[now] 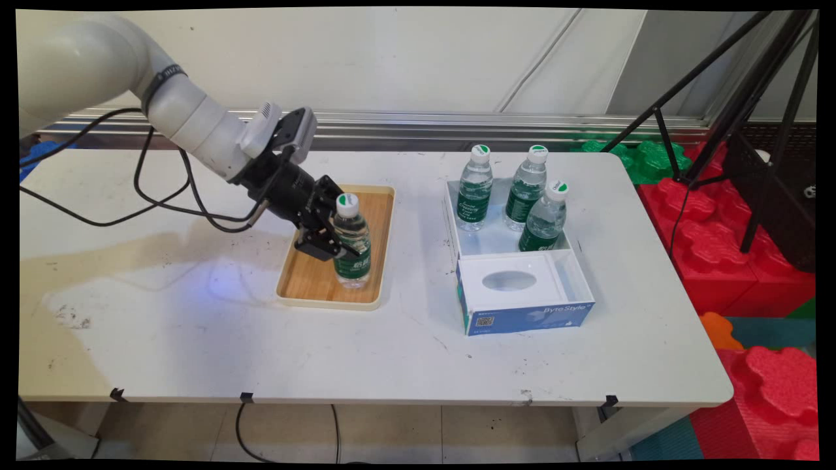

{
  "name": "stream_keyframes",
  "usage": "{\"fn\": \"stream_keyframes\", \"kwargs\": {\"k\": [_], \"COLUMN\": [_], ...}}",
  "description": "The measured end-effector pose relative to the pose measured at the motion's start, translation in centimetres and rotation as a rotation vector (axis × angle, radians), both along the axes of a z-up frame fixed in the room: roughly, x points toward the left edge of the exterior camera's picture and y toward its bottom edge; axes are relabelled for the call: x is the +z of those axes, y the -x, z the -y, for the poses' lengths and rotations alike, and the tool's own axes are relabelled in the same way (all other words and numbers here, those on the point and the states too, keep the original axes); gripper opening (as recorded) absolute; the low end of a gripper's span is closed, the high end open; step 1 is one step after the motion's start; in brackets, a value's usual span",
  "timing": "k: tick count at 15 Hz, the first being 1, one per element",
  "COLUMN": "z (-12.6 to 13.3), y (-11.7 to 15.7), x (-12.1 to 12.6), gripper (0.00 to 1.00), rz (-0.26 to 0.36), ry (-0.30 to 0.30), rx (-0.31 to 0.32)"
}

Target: Place the picked object on the tray

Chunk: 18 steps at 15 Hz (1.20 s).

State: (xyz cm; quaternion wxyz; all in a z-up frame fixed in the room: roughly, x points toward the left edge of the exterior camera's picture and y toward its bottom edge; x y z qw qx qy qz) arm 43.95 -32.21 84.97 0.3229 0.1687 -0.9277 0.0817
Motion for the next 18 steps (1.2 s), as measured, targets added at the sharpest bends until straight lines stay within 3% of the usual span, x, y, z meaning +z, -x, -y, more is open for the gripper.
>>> {"fn": "stream_keyframes", "kwargs": {"k": [16,17,18], "z": [-0.7,-0.7,-0.7], "y": [-0.4,-0.4,-0.4], "x": [-2.7,-2.8,-2.7], "gripper": [0.00,1.00,1.00], "rz": [-0.010,-0.012,-0.015], "ry": [-0.003,-0.003,-0.001], "rx": [0.010,0.010,0.010]}}
